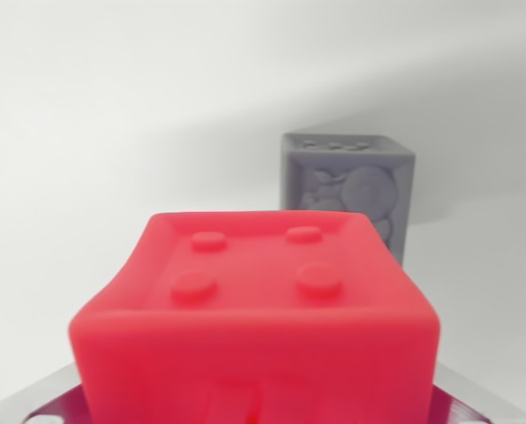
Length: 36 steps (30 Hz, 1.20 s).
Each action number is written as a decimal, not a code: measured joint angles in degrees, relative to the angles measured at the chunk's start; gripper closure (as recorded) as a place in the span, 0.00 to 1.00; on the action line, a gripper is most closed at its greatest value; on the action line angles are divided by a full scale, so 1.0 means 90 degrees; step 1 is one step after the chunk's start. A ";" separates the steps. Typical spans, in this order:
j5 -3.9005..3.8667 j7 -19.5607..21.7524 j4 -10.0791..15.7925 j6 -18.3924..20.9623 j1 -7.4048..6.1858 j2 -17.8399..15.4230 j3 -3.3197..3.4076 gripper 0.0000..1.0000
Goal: Destack cube
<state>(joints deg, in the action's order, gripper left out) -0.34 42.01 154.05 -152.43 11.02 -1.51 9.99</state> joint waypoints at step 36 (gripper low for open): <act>-0.0010 0.1123 0.0156 -0.0006 -0.0494 -0.0146 -0.0591 1.00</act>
<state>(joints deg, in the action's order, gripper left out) -0.42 52.12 155.45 -152.48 6.58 -2.83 4.68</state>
